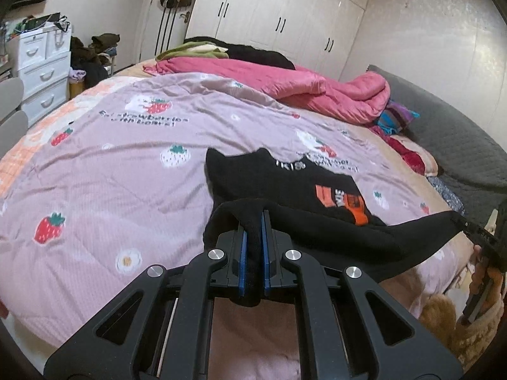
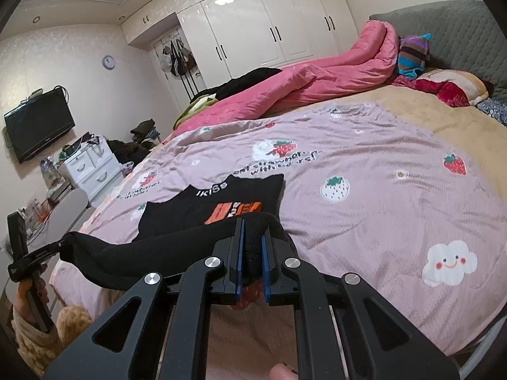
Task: Fold small clothes
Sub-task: 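Lift the hem with both tools and fold it toward the collar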
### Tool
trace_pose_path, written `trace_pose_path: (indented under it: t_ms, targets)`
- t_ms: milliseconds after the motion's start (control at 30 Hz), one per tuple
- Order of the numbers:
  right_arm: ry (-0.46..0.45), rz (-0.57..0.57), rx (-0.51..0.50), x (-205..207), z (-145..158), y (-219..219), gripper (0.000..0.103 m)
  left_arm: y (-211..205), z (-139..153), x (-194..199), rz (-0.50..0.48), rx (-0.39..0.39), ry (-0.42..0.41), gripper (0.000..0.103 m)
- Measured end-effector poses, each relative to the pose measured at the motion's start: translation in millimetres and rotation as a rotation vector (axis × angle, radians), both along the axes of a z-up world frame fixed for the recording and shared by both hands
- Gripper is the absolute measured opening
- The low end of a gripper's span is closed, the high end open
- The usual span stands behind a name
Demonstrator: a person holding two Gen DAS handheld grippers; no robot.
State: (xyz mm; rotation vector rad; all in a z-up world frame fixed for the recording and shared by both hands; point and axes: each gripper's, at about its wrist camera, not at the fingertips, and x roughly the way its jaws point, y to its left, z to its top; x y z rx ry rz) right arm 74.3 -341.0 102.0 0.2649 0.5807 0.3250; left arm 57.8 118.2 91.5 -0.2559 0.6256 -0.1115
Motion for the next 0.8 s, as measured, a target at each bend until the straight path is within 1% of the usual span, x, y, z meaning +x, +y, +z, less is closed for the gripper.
trace_pose_path:
  t_ms: [367, 567, 800]
  targets:
    - [-0.019, -0.021, 0.008, 23, 13, 7, 0.008, 5, 12, 31, 0.026, -0.004, -0.026, 0.002]
    - [-0.03, -0.03, 0.009, 38, 14, 11, 0.008, 9, 15, 50, 0.038, -0.005, -0.029, 0.002]
    - [-0.037, -0.052, 0.016, 58, 8, 11, 0.008, 8, 11, 67, 0.05, 0.015, -0.036, 0.002]
